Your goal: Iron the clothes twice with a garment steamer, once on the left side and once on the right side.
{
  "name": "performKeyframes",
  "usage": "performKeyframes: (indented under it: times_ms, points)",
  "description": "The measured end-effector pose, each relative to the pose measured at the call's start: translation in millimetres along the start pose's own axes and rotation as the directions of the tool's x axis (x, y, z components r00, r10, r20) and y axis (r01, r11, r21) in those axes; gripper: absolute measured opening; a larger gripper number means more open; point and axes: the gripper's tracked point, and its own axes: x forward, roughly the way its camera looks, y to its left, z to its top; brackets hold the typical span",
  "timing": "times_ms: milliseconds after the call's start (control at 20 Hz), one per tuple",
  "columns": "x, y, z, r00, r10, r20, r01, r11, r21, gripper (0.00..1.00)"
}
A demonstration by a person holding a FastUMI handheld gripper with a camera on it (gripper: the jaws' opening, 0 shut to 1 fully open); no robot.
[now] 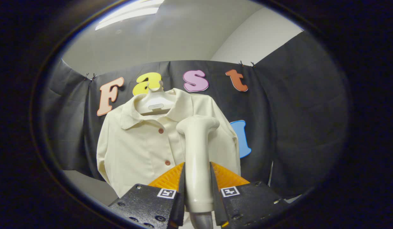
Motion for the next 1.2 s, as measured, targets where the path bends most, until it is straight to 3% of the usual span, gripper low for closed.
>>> performKeyframes:
  times_ms: [1200]
  points:
    - [-74,-43,-163,0.972,-0.038,-0.233,0.057,0.996,0.075,0.37]
